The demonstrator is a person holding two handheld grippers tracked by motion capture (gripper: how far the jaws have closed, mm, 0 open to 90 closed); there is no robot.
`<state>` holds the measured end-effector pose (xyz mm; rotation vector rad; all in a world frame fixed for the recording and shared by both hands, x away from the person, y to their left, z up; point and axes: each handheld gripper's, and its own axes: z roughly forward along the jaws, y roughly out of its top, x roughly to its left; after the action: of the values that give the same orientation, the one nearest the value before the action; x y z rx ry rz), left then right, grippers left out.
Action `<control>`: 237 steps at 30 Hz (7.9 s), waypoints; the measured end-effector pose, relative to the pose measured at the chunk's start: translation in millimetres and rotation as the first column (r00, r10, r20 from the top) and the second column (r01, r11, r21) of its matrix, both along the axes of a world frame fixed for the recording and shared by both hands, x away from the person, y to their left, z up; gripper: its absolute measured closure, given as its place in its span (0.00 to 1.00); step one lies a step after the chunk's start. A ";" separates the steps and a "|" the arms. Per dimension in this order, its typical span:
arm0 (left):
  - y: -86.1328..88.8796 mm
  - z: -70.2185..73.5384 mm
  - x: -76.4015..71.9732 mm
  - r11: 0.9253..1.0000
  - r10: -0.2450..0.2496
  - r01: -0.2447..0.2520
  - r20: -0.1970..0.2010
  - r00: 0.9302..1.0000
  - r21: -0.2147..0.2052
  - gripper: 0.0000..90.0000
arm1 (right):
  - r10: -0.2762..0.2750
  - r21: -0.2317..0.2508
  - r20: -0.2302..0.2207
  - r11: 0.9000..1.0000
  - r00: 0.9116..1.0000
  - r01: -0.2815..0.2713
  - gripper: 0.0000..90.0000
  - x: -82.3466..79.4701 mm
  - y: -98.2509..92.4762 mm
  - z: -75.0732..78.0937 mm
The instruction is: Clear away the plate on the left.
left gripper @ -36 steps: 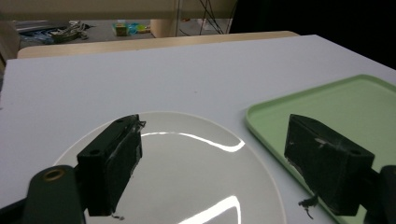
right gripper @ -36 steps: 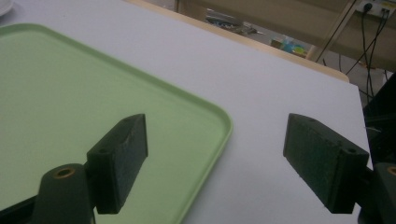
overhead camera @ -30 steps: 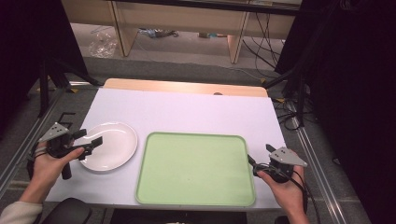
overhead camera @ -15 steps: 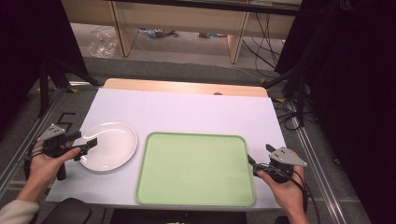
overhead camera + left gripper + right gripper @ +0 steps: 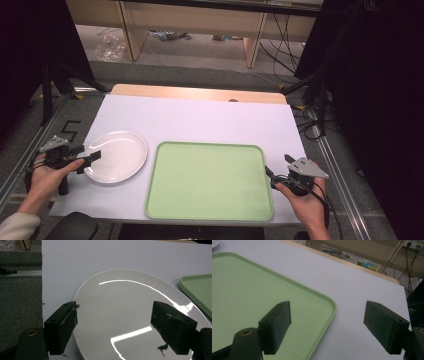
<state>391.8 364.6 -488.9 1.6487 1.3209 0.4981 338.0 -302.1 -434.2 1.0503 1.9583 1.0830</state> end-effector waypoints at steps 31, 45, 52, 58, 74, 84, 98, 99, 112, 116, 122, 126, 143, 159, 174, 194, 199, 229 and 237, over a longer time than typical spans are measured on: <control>19.4 -20.3 5.9 0.988 0.079 -0.096 -0.137 0.987 -0.121 0.40 | 0.003 -0.003 -0.004 1.000 1.000 -0.003 0.25 -0.6 0.1 0.7; 24.2 -21.7 7.0 0.963 0.092 -0.139 -0.201 0.975 -0.233 0.56 | 0.003 -0.001 -0.005 1.000 1.000 -0.003 0.25 -0.5 0.4 0.6; 27.8 -23.2 7.6 0.955 0.096 -0.150 -0.214 0.972 -0.254 0.64 | 0.000 -0.011 0.014 1.000 1.000 0.000 0.25 0.7 0.2 0.0; 30.1 -23.7 8.7 0.964 0.112 -0.159 -0.218 0.969 -0.213 0.79 | 0.003 -0.010 0.000 1.000 1.000 -0.003 0.25 0.1 0.3 0.4; 33.5 -14.4 10.0 0.949 0.104 -0.165 -0.226 0.969 -0.270 0.99 | -0.002 -0.009 0.014 1.000 1.000 0.002 0.25 0.9 1.2 0.1; 33.3 -16.0 11.8 0.951 0.155 -0.223 -0.290 0.944 -0.216 0.66 | -0.001 -0.001 0.000 1.000 1.000 0.001 0.25 0.3 1.2 0.1; 31.3 -10.1 12.1 0.938 0.104 -0.224 -0.400 0.910 -0.265 0.67 | 0.000 -0.012 0.011 1.000 1.000 0.000 0.25 0.7 0.6 0.2; 31.3 -10.1 12.1 0.938 0.104 -0.224 -0.400 0.910 -0.265 0.66 | 0.000 -0.012 0.011 1.000 1.000 0.000 0.25 0.7 0.6 0.2; 38.7 -19.5 13.2 0.891 0.090 -0.272 -0.445 0.891 -0.364 0.88 | 0.004 -0.008 -0.015 1.000 1.000 -0.004 0.25 0.0 1.5 0.5; 42.2 -21.4 12.5 0.871 0.080 -0.281 -0.447 0.891 -0.403 0.90 | 0.005 -0.011 -0.017 1.000 1.000 -0.005 0.25 0.1 1.5 0.4; 42.1 -13.5 10.9 0.858 0.073 -0.267 -0.410 0.909 -0.440 0.93 | 0.001 -0.011 -0.014 1.000 1.000 -0.001 0.25 0.3 1.3 0.5; 39.9 -2.4 9.0 0.848 0.067 -0.242 -0.357 0.932 -0.472 0.96 | -0.003 -0.013 0.009 1.000 1.000 0.003 0.25 0.8 1.1 0.3; 37.8 -4.8 7.9 0.792 0.068 -0.241 -0.311 0.948 -0.561 0.96 | -0.002 -0.014 -0.002 1.000 1.000 0.002 0.25 0.1 0.9 0.9; 38.7 1.1 4.6 0.756 0.107 -0.264 -0.284 0.953 -0.599 0.96 | -0.003 -0.022 -0.001 1.000 1.000 0.003 0.25 -0.3 0.4 1.8; 25.6 9.4 7.1 0.736 0.064 -0.224 -0.263 0.963 -0.639 0.96 | 0.000 -0.012 -0.010 1.000 1.000 0.000 0.25 0.5 1.1 0.6; 11.1 15.9 13.2 0.738 0.023 -0.189 -0.256 0.966 -0.647 0.96 | -0.006 -0.013 0.012 1.000 1.000 0.006 0.25 1.0 0.9 0.3; 6.3 17.7 15.8 0.743 0.013 -0.179 -0.253 0.967 -0.645 0.96 | -0.006 -0.009 0.005 1.000 1.000 0.006 0.25 0.6 1.0 0.5; -8.6 25.6 24.6 0.739 -0.002 -0.164 -0.246 0.969 -0.654 0.96 | -0.006 -0.013 0.009 1.000 1.000 0.006 0.25 0.1 0.3 1.2; -14.3 27.4 27.5 0.739 -0.012 -0.156 -0.245 0.969 -0.655 0.96 | -0.005 -0.012 -0.012 1.000 1.000 0.005 0.25 -1.1 0.2 1.8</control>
<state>419.3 350.2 -461.5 1.0580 1.5098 -0.1538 336.9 -301.9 -432.4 1.0570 1.9688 1.0635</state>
